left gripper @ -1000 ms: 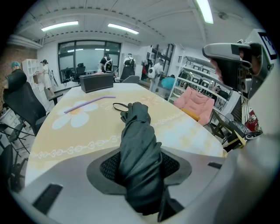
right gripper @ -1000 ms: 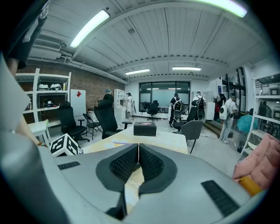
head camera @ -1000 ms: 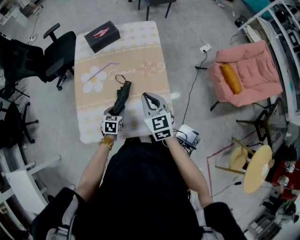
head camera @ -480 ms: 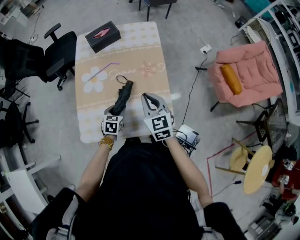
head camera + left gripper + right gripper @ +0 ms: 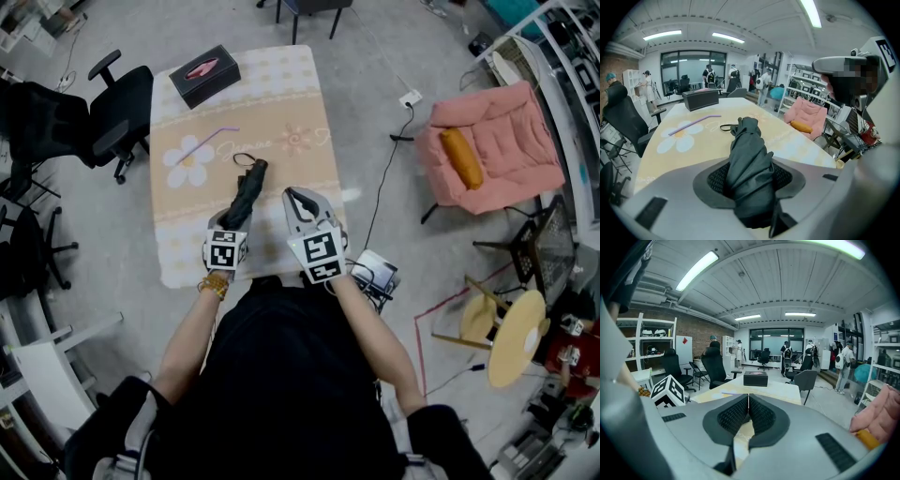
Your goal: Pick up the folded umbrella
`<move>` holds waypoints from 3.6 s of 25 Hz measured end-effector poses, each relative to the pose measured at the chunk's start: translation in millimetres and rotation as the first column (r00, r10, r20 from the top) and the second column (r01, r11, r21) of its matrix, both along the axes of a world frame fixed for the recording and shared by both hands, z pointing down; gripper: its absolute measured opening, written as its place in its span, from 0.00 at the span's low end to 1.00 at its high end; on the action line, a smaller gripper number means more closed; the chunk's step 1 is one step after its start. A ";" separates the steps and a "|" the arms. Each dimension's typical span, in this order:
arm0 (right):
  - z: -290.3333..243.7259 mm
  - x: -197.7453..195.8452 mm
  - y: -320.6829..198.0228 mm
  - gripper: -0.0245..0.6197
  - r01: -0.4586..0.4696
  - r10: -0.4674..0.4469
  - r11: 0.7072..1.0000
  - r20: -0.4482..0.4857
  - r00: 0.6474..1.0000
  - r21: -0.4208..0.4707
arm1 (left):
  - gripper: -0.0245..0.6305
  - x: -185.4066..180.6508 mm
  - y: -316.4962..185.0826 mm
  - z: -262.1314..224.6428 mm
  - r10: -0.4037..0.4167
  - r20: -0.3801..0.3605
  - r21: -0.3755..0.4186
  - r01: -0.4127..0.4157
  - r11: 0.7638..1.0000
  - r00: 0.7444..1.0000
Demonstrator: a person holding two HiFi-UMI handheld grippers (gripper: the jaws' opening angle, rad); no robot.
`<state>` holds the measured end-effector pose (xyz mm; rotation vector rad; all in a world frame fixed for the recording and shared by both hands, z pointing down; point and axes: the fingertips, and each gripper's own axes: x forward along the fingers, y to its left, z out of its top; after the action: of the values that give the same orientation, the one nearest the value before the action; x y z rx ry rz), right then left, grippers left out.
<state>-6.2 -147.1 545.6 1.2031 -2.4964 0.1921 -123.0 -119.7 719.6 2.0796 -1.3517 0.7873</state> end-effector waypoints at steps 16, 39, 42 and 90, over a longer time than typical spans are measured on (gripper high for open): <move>0.1 -0.4 1.1 0.06 0.003 -0.003 1.000 -0.003 1.000 0.001 | 0.34 3.0 -9.5 -24.0 0.009 -0.010 0.053 -0.008 0.999 1.000; -4.4 1.0 -2.9 0.06 0.001 -0.001 1.000 0.000 1.000 0.009 | 0.34 12.6 -36.9 -78.8 0.003 -0.033 0.171 0.002 0.985 0.999; -5.0 1.5 -3.0 0.06 -0.002 0.002 1.000 0.001 1.000 0.014 | 0.34 13.9 -38.8 -83.1 0.007 -0.032 0.177 -0.001 0.984 0.999; -24.5 -11.4 -16.3 0.06 -0.002 -0.002 0.998 0.055 0.998 0.058 | 0.34 18.6 -65.8 -213.5 0.007 -0.064 0.452 0.023 0.892 0.998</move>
<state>-17.6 -163.4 521.1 1.2367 -2.5660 0.1551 -104.3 -185.5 506.0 2.4224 -1.6259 0.4181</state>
